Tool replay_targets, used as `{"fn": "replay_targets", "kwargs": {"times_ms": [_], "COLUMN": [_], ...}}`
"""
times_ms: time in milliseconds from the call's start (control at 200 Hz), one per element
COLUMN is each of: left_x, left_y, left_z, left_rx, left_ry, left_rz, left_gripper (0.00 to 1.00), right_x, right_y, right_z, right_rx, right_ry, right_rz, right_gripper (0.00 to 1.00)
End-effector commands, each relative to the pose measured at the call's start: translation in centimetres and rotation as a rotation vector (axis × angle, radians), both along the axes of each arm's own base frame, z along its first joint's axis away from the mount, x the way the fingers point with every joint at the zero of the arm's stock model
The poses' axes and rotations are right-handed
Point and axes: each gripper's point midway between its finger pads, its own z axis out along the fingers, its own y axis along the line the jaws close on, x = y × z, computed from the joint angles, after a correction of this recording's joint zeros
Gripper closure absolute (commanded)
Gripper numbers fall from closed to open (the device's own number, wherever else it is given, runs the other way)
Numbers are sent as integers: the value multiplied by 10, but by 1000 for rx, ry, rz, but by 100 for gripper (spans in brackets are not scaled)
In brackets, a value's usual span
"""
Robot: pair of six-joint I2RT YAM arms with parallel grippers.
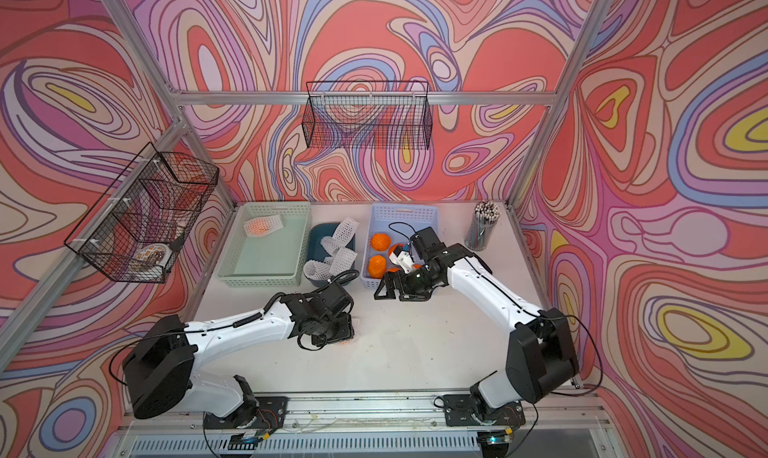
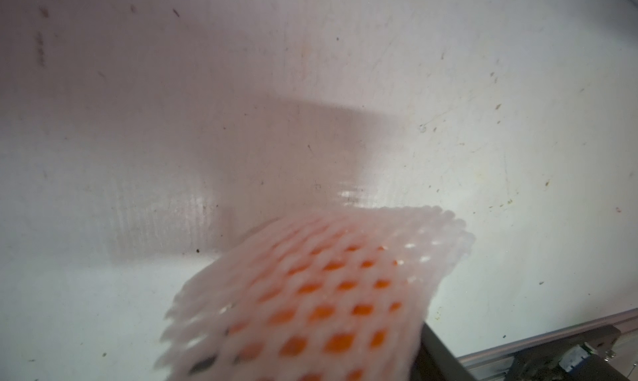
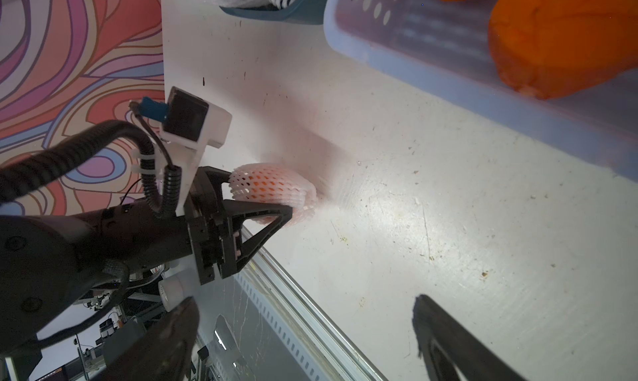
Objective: Remove foam nets from oranges
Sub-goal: Place the orange at the center of the board.
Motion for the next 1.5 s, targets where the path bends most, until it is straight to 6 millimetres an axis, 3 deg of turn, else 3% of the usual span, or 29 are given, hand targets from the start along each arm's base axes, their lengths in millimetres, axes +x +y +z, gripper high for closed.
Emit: {"fn": "replay_targets", "kwargs": {"times_ms": [0,230,376,826,951,1117,1132,1177,1497], "left_x": [0,4,5,-5,-10,0,-3,-3,11], "left_y": [-3,-1,2,60,59,35,38,38,33], "left_z": [1,20,39,84,71,65,54,46,31], "left_rx": [3,1,-67,-260,-305,-471,-465,-472,-542], "left_ry": [4,-30,-59,-170,-121,-152,-140,-137,-182], "left_rz": [-23,-17,16,242,237,244,251,266,312], "left_gripper": [32,18,4,5,7,11,11,12,12], "right_x": [-3,-7,-9,-18,-16,-15,-15,-16,-32], "right_y": [-1,0,4,25,28,29,29,30,49], "right_z": [3,-2,-6,-30,-37,-37,-37,-37,-52], "right_rx": [-1,8,44,229,233,228,227,227,183], "right_ry": [-27,-5,22,145,163,161,161,163,190], "right_rz": [-4,-3,-6,-42,-46,-40,-40,-36,16], "right_gripper": [2,2,2,2,4,4,4,4,8]}}
